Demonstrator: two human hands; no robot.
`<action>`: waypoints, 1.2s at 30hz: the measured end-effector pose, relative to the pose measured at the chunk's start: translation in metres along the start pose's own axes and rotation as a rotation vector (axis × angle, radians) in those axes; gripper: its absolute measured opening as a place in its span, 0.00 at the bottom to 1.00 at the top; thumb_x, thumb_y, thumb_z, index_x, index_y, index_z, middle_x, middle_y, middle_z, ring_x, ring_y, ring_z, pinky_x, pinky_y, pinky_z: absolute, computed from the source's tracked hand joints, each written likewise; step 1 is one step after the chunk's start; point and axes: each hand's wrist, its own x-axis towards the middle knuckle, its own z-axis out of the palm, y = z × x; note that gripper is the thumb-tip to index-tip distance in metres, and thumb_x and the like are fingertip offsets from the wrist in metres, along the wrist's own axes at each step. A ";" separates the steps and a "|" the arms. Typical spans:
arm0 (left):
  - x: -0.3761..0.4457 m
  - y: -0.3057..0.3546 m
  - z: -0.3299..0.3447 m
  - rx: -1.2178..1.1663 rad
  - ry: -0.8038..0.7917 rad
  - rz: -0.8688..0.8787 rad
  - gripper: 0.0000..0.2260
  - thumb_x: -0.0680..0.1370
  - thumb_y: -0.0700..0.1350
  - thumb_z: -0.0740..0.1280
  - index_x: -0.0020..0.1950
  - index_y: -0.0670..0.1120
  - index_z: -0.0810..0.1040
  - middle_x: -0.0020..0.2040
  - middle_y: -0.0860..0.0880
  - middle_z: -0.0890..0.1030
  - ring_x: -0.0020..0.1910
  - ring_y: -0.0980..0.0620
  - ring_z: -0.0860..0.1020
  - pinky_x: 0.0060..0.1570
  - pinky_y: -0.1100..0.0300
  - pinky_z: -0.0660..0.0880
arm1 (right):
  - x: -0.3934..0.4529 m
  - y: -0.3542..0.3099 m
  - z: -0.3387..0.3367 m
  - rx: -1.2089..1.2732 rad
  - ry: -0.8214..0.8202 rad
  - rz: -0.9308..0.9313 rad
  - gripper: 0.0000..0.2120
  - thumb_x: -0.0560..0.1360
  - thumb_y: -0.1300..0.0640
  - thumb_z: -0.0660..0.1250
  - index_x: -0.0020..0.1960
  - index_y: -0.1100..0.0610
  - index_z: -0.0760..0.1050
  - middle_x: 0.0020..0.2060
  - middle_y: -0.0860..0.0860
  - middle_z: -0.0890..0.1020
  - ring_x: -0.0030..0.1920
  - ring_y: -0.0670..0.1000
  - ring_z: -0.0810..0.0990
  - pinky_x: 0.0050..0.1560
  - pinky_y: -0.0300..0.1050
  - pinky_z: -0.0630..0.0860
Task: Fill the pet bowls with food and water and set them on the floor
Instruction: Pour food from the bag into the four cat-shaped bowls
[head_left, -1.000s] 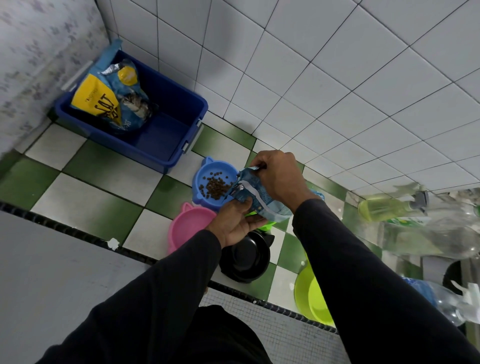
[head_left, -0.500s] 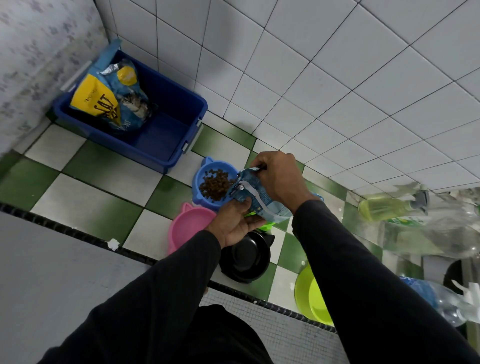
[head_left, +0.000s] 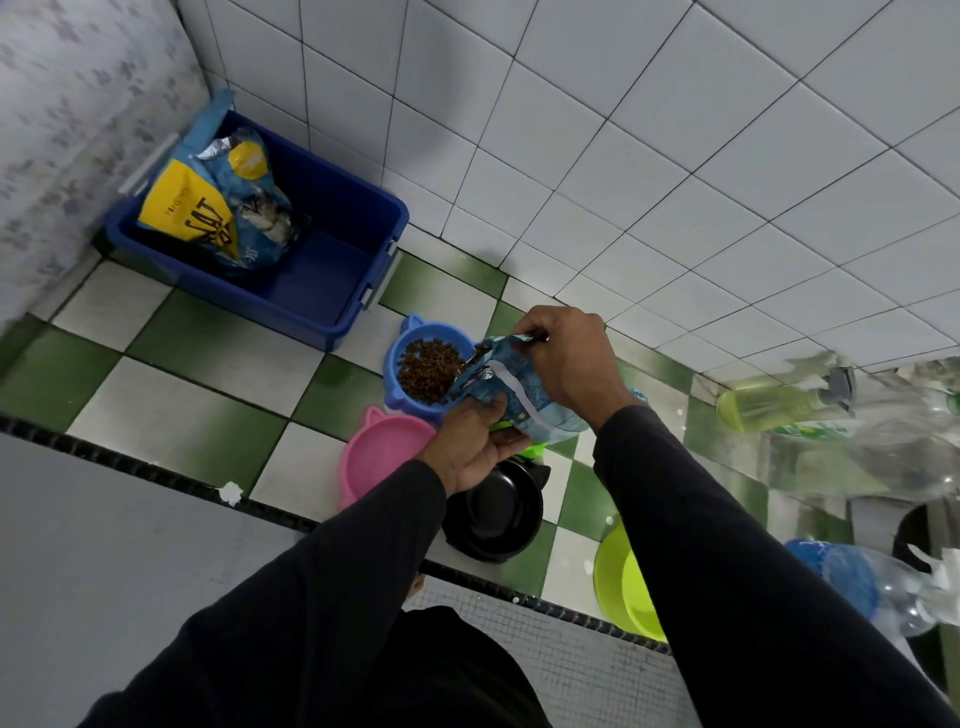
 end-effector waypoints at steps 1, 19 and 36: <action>-0.001 0.000 0.001 0.005 -0.002 0.007 0.18 0.86 0.40 0.60 0.76 0.43 0.68 0.71 0.38 0.77 0.62 0.39 0.80 0.67 0.38 0.74 | -0.001 0.002 -0.001 0.012 0.003 0.016 0.12 0.71 0.67 0.69 0.44 0.52 0.85 0.40 0.45 0.84 0.39 0.46 0.77 0.35 0.26 0.65; -0.011 -0.013 0.036 0.302 0.007 0.182 0.17 0.87 0.41 0.59 0.76 0.50 0.66 0.71 0.45 0.78 0.67 0.42 0.79 0.45 0.57 0.84 | -0.044 0.044 -0.021 0.368 0.240 0.233 0.14 0.74 0.68 0.68 0.41 0.49 0.80 0.38 0.44 0.82 0.42 0.47 0.79 0.43 0.36 0.74; -0.016 -0.079 0.081 0.328 0.004 0.495 0.21 0.85 0.37 0.61 0.78 0.44 0.63 0.75 0.41 0.73 0.71 0.39 0.75 0.66 0.41 0.77 | -0.089 0.123 -0.043 0.812 0.296 0.293 0.14 0.73 0.67 0.75 0.39 0.49 0.81 0.39 0.47 0.85 0.42 0.48 0.82 0.46 0.46 0.81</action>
